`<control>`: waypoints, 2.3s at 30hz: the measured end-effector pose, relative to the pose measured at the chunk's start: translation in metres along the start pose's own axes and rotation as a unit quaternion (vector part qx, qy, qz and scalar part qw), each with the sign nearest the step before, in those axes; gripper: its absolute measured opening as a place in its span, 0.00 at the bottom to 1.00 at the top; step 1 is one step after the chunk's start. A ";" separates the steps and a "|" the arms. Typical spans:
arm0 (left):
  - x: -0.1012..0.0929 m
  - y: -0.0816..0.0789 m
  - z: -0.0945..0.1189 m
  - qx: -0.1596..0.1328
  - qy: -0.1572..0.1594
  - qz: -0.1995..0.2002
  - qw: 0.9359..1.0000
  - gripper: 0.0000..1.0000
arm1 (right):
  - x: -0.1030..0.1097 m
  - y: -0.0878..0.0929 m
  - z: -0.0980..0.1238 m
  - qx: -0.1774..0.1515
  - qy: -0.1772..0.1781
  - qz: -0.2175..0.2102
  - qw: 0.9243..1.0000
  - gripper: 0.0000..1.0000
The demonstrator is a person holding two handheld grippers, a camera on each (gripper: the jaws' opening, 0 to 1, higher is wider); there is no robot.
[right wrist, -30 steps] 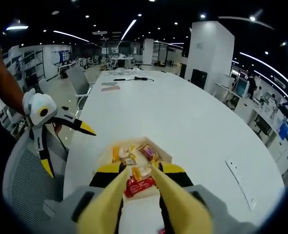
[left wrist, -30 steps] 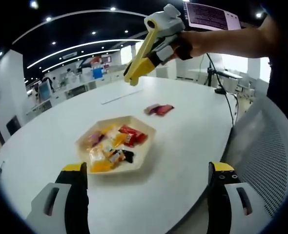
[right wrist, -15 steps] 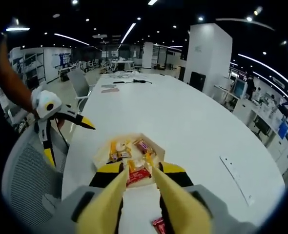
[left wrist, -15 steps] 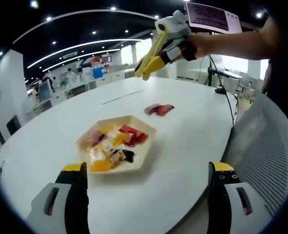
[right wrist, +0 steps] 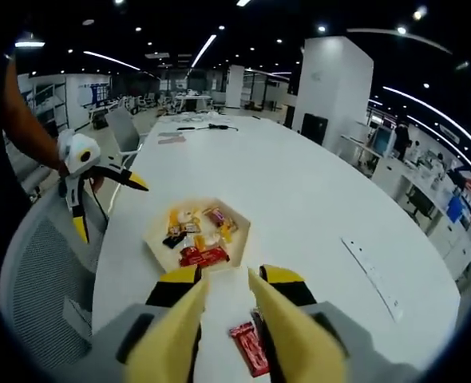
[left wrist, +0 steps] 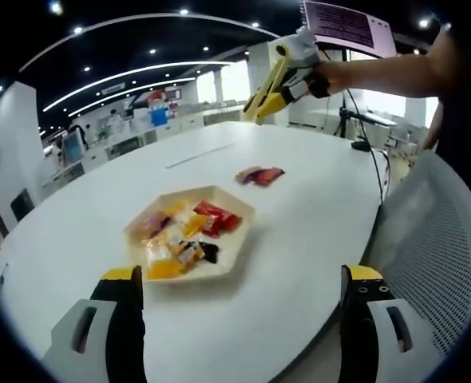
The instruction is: Place the target food into the container with the food tongs after gripping and lifting it, then release it inside without dropping or visibly crushing the food.
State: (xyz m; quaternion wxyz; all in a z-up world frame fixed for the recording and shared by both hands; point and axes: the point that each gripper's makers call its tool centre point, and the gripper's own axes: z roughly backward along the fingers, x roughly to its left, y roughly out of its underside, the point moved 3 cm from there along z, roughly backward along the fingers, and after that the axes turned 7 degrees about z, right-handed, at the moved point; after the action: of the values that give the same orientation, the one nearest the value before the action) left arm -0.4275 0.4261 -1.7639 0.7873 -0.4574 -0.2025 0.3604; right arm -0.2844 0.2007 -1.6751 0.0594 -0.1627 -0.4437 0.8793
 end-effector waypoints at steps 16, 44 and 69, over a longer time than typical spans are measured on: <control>-0.001 0.001 0.001 0.001 0.001 0.003 1.000 1.00 | -0.006 0.050 0.026 0.041 0.008 0.004 0.999 0.28; -0.001 0.004 0.000 0.008 0.004 0.013 1.000 1.00 | -0.012 0.117 -0.004 0.077 -0.018 -0.016 0.997 0.28; 0.003 0.007 -0.001 0.017 -0.003 0.020 1.000 1.00 | -0.008 0.138 -0.043 0.106 -0.050 -0.004 0.993 0.29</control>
State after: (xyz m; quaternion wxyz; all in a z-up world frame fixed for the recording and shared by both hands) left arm -0.4278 0.4305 -1.7705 0.7870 -0.4470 -0.1895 0.3807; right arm -0.2569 0.1490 -1.8070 0.0576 -0.1093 -0.3510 0.9282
